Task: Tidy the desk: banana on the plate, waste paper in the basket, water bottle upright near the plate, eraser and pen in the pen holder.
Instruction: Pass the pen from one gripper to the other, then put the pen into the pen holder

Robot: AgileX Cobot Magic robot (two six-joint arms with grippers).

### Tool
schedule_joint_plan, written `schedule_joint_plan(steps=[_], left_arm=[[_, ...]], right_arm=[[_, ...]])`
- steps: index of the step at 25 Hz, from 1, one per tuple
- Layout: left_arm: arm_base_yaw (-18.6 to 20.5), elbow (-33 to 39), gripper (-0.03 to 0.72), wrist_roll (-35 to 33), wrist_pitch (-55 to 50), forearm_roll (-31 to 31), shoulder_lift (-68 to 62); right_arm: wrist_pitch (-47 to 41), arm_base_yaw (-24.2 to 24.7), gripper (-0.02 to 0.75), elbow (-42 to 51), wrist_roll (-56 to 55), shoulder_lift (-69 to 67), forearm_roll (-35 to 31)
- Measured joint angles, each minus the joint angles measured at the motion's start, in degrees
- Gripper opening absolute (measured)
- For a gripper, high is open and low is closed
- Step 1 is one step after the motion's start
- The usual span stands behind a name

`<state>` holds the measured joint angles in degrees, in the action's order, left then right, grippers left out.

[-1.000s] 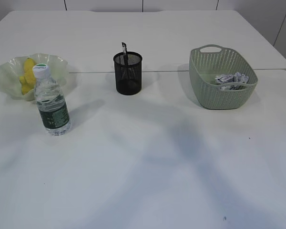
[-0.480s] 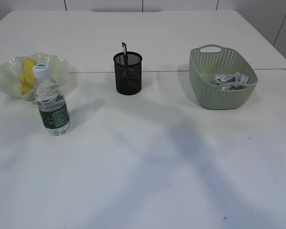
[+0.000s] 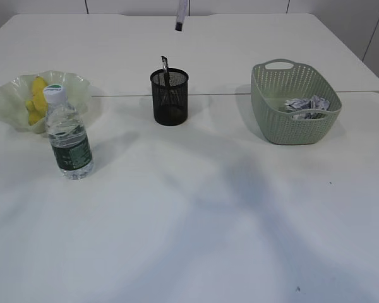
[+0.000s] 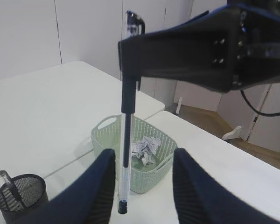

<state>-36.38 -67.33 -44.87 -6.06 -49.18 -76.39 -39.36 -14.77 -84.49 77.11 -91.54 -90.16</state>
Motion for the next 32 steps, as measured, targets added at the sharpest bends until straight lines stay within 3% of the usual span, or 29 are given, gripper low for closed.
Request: schedule_joint_plan(steps=[12,21,27,32], left_arm=[[1.1,0.0,0.286,-0.1,5.3,16.1,0.0],[14.7,0.0,0.286,-0.2,7.7,18.5,0.0],[19.7,0.0,0.286,-0.2,7.7,18.5,-0.1],[21.0,0.0,0.286,-0.2,6.1,18.5,-0.1]], right_arm=[[9.4,0.0,0.087,0.0,24.7,-4.0,-5.6],[11.6,0.0,0.087,-0.2,40.4,-8.7,-12.5],[11.7,0.0,0.090,-4.8,45.3,-14.8,-12.6],[11.7,0.0,0.092,-12.4,46.0,-20.8,-12.7]])
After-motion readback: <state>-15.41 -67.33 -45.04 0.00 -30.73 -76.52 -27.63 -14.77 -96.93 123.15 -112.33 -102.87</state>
